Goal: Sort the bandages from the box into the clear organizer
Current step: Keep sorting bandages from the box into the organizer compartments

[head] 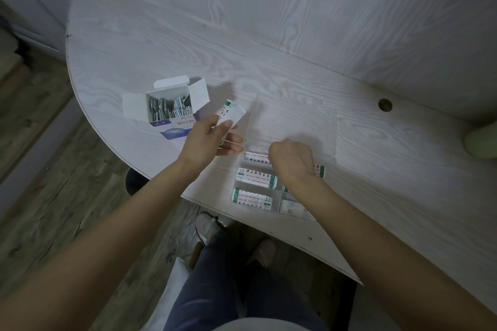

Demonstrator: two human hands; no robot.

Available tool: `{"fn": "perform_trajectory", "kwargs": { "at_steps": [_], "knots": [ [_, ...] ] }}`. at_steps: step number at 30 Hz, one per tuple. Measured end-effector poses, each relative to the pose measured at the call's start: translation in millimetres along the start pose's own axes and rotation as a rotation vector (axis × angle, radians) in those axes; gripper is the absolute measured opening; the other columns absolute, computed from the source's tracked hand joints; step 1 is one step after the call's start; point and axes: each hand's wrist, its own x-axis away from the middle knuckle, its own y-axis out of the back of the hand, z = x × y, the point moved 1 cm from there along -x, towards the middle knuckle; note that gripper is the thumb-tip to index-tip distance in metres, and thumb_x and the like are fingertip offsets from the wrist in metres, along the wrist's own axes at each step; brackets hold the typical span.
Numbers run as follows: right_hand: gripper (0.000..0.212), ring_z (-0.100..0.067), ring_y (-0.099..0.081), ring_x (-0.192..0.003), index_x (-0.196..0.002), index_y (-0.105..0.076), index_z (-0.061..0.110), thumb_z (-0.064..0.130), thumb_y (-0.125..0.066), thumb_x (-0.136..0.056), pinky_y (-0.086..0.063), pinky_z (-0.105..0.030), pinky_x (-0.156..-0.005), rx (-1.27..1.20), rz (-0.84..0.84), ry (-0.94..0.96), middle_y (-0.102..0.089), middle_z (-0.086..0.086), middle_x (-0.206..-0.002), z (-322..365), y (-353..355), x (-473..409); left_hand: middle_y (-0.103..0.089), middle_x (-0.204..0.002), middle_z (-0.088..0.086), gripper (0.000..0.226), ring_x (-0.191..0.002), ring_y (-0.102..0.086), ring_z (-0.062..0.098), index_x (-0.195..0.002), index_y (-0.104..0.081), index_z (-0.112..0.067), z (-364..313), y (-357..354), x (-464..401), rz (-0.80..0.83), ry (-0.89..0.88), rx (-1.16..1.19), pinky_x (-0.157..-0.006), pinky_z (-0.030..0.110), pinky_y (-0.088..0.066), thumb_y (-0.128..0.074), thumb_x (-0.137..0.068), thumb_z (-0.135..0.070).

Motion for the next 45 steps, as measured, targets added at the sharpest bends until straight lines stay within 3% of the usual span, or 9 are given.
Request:
{"fn": "perform_trajectory", "kwargs": {
  "at_steps": [3, 6, 10, 12, 15, 18, 29, 39, 45],
  "knots": [
    [0.023, -0.023, -0.064, -0.088, -0.092, -0.064, 0.011, -0.007, -0.050, -0.087, -0.036, -0.026, -0.064, 0.038, 0.030, 0.024, -0.068, -0.006, -0.098, 2.5, 3.4, 1.0, -0.068, -0.080, 0.010, 0.017, -0.060, -0.068, 0.014, -0.096, -0.058, -0.009, -0.7, 0.4, -0.3, 0.000, 0.004, -0.003, -0.063, 0.024, -0.056, -0.043, -0.101, -0.017],
    [0.025, -0.023, -0.061, -0.083, -0.077, -0.054, 0.014, -0.009, -0.049, -0.085, -0.036, -0.026, -0.063, 0.078, 0.044, 0.057, -0.067, -0.007, -0.098, 3.1, 7.9, 3.8, -0.068, -0.080, 0.010, 0.017, -0.060, -0.068, 0.015, -0.096, -0.059, -0.009, -1.7, -0.4, 0.2, 0.000, 0.002, -0.010, -0.062, 0.024, -0.057, -0.044, -0.100, -0.017],
    [0.021, -0.024, -0.061, -0.081, -0.076, -0.057, 0.011, -0.004, -0.048, -0.087, -0.034, -0.025, -0.059, 0.015, -0.008, 0.042, -0.062, -0.005, -0.081, 1.5, 8.1, 7.0, -0.068, -0.083, 0.008, 0.018, -0.060, -0.067, 0.014, -0.097, -0.058, -0.008, -3.8, -2.7, 2.8, 0.013, -0.005, -0.028, -0.061, 0.023, -0.056, -0.043, -0.101, -0.017],
    [0.025, -0.022, -0.061, -0.072, -0.073, -0.062, 0.012, 0.009, -0.047, -0.093, -0.041, -0.025, -0.057, -0.296, -0.100, -0.021, -0.062, -0.003, -0.073, -2.2, 12.7, 7.6, -0.069, -0.084, 0.008, 0.017, -0.060, -0.067, 0.015, -0.099, -0.058, -0.008, -4.5, -3.8, 4.6, 0.032, -0.008, -0.029, -0.061, 0.023, -0.056, -0.043, -0.101, -0.016],
    [0.018, -0.011, -0.066, -0.063, -0.106, -0.070, 0.017, 0.025, -0.061, -0.092, -0.048, -0.015, -0.059, -1.075, -0.168, -0.061, -0.071, 0.005, -0.092, -6.3, 30.4, 10.2, -0.072, -0.080, 0.005, 0.010, -0.061, -0.068, 0.013, -0.099, -0.059, -0.009, -6.8, -7.7, 8.0, 0.094, -0.004, -0.012, -0.064, 0.023, -0.057, -0.050, -0.097, -0.011],
    [0.012, -0.007, -0.064, -0.057, -0.096, -0.070, 0.013, 0.016, -0.071, -0.084, -0.040, -0.017, -0.045, -1.371, -0.141, -0.069, -0.071, 0.002, -0.080, -9.2, 43.1, 10.8, -0.072, -0.072, 0.001, 0.010, -0.054, -0.064, 0.008, -0.101, -0.062, -0.007, -12.4, -14.4, 11.0, 0.174, -0.013, -0.034, -0.057, 0.019, -0.053, -0.057, -0.093, -0.009],
    [0.010, -0.006, -0.061, -0.050, -0.081, -0.071, 0.010, 0.000, -0.070, -0.081, -0.048, -0.015, -0.052, -1.517, -0.178, -0.146, -0.068, -0.001, -0.067, -32.3, 32.9, 30.6, -0.065, -0.087, 0.013, 0.021, -0.067, -0.068, 0.009, -0.098, -0.062, -0.002, -14.7, -31.2, 19.4, 0.217, -0.059, -0.056, -0.067, 0.023, -0.058, -0.044, -0.100, -0.012],
    [0.015, -0.010, -0.064, -0.052, -0.090, -0.066, 0.001, -0.005, -0.072, -0.077, -0.051, -0.017, -0.055, -1.530, -0.173, -0.129, -0.069, -0.008, -0.074, -47.2, 26.6, 52.7, -0.066, -0.093, 0.007, 0.009, -0.076, -0.063, 0.013, -0.096, -0.066, -0.009, -8.7, -47.3, 22.4, -0.044, -0.067, -0.061, -0.057, 0.022, -0.057, -0.060, -0.090, -0.004],
    [0.013, -0.005, -0.057, -0.049, -0.091, -0.069, 0.009, 0.002, -0.071, -0.081, -0.046, -0.018, -0.051, -1.474, -0.201, -0.180, -0.066, -0.002, -0.070, -53.8, 22.6, 61.2, -0.069, -0.089, 0.005, 0.013, -0.076, -0.065, 0.016, -0.099, -0.068, -0.008, -4.7, -66.3, 33.2, 0.108, -0.061, -0.110, -0.064, 0.029, -0.058, -0.064, -0.087, -0.005]
  ]
}}
